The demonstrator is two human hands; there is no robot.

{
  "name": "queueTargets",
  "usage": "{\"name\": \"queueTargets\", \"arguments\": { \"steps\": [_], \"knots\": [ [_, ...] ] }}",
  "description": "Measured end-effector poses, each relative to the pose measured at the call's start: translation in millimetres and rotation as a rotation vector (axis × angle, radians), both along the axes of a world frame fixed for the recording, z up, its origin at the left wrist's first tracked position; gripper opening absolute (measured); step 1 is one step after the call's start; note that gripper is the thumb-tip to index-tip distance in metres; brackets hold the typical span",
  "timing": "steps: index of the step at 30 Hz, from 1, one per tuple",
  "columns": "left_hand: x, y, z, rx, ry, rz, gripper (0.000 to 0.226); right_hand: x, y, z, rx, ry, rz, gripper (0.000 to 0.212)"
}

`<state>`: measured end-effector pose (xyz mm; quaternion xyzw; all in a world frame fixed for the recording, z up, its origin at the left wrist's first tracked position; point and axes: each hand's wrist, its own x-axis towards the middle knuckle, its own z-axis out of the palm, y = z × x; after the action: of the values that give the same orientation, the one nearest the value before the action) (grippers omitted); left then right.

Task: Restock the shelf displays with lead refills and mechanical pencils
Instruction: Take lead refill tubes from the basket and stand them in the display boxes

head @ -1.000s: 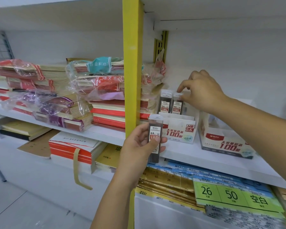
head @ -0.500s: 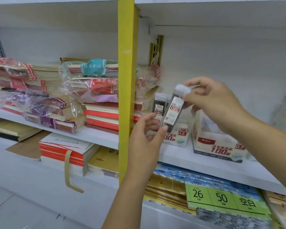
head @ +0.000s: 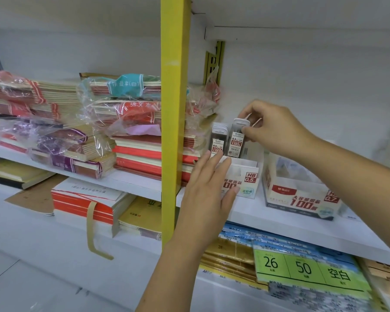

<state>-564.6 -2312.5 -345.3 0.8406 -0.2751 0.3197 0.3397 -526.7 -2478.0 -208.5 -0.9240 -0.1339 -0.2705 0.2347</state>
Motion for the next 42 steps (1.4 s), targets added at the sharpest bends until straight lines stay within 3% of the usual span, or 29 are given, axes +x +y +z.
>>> {"name": "queueTargets", "arguments": {
  "steps": [3, 7, 10, 15, 19, 22, 24, 26, 29, 32, 38, 40, 42],
  "knots": [
    [0, 1, -1, -0.005, 0.001, -0.017, 0.056, 10, 1, 0, 0.008, 0.04, -0.035, 0.029],
    [2, 2, -2, -0.012, -0.008, -0.038, 0.057, 18, 1, -5, -0.219, -0.015, -0.098, 0.014],
    [1, 1, -2, -0.032, -0.016, -0.058, 0.057, 17, 4, -9, -0.311, -0.074, -0.157, 0.018],
    [-19, -4, 3, -0.166, -0.066, -0.05, 0.046, -32, 6, 0, -0.085, -0.234, -0.102, 0.02],
    [-61, -17, -20, -0.204, -0.117, -0.102, 0.027, -122, -1, -34, 0.168, -0.305, 0.134, 0.014],
    [-82, -13, -64, 0.066, 0.105, -0.265, 0.026, -167, -14, -92, 0.289, -0.087, 0.214, 0.015],
    [-96, -8, -117, 0.325, 0.376, -0.348, 0.03, -187, -35, -160, 0.334, 0.184, 0.112, 0.018],
    [-112, -3, -177, 0.464, 0.659, -0.349, 0.034, -203, -57, -241, 0.341, 0.516, -0.018, 0.016],
    [-141, -3, -261, 0.378, 0.969, -0.286, 0.03, -231, -79, -368, 0.342, 0.896, -0.172, 0.014],
    [-168, -7, -332, 0.366, 1.2, -0.236, 0.035, -260, -86, -459, 0.378, 1.101, -0.263, 0.025],
    [-187, -8, -410, 0.504, 1.371, -0.219, 0.066, -288, -83, -546, 0.413, 1.393, -0.273, 0.074],
    [-187, -8, -421, 0.59, 1.371, -0.219, 0.075, -291, -82, -562, 0.316, 1.369, -0.277, 0.084],
    [-185, -9, -429, 0.689, 1.335, -0.207, 0.074, -291, -81, -571, 0.295, 1.315, -0.295, 0.08]
  ]
}}
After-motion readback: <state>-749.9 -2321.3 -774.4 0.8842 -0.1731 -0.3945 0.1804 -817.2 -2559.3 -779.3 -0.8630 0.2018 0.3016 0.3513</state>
